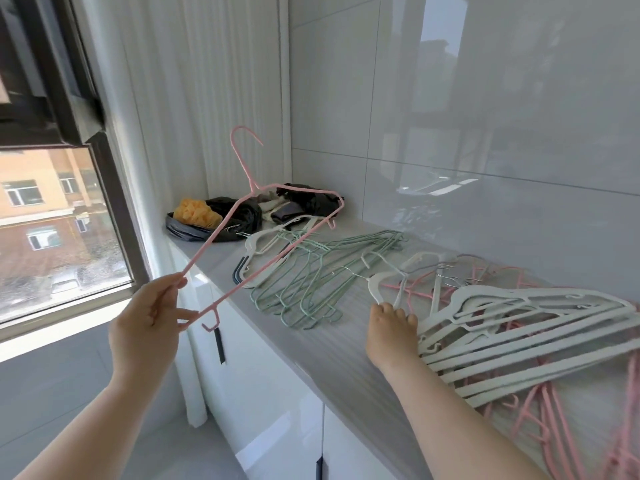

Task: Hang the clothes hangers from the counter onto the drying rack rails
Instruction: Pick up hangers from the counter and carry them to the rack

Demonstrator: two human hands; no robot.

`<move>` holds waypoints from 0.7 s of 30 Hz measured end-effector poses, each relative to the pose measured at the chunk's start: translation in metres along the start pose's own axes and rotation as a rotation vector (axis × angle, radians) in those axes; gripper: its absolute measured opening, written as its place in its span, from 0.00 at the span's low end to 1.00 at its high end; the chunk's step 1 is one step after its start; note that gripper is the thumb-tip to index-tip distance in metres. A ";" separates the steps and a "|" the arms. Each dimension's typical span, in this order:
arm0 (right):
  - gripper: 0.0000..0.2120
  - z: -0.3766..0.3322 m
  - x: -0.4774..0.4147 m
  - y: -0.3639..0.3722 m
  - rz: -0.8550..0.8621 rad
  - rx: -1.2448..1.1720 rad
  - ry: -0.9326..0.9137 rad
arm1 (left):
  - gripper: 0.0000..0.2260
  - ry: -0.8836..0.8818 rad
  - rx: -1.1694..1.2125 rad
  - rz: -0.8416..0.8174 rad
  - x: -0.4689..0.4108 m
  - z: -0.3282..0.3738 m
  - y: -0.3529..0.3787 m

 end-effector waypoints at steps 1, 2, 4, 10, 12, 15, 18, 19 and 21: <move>0.17 -0.001 0.002 -0.001 -0.005 0.010 -0.006 | 0.11 0.004 -0.005 -0.002 0.000 0.001 -0.004; 0.17 -0.001 0.004 -0.004 -0.007 0.013 -0.011 | 0.10 0.008 -0.010 -0.003 -0.001 0.001 -0.008; 0.17 -0.004 0.008 -0.012 0.009 0.011 -0.024 | 0.10 0.009 -0.008 -0.009 -0.002 0.001 -0.016; 0.22 -0.039 0.022 -0.057 0.175 -0.068 -0.115 | 0.10 0.038 -0.004 -0.050 -0.006 0.016 -0.059; 0.22 -0.061 0.030 -0.076 0.243 -0.113 -0.146 | 0.14 0.068 -0.008 -0.060 -0.007 0.028 -0.084; 0.25 -0.103 0.044 -0.101 0.347 -0.234 -0.206 | 0.27 0.103 -0.035 -0.076 -0.009 0.049 -0.132; 0.27 -0.156 0.064 -0.127 0.443 -0.363 -0.279 | 0.32 0.125 -0.084 -0.074 -0.008 0.066 -0.194; 0.28 -0.176 0.073 -0.136 0.468 -0.396 -0.304 | 0.32 0.131 -0.098 -0.068 -0.007 0.071 -0.217; 0.29 -0.215 0.089 -0.152 0.506 -0.455 -0.350 | 0.32 0.137 -0.124 -0.044 -0.005 0.080 -0.264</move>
Point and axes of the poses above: each hand's wrist, its own x-axis away from the middle knuckle, its own y-axis out of the palm, z = x × y, the point moved 3 cm from there along -x, towards the middle knuckle, and after that the axes turned 9 degrees about z, right-handed, at the moved point
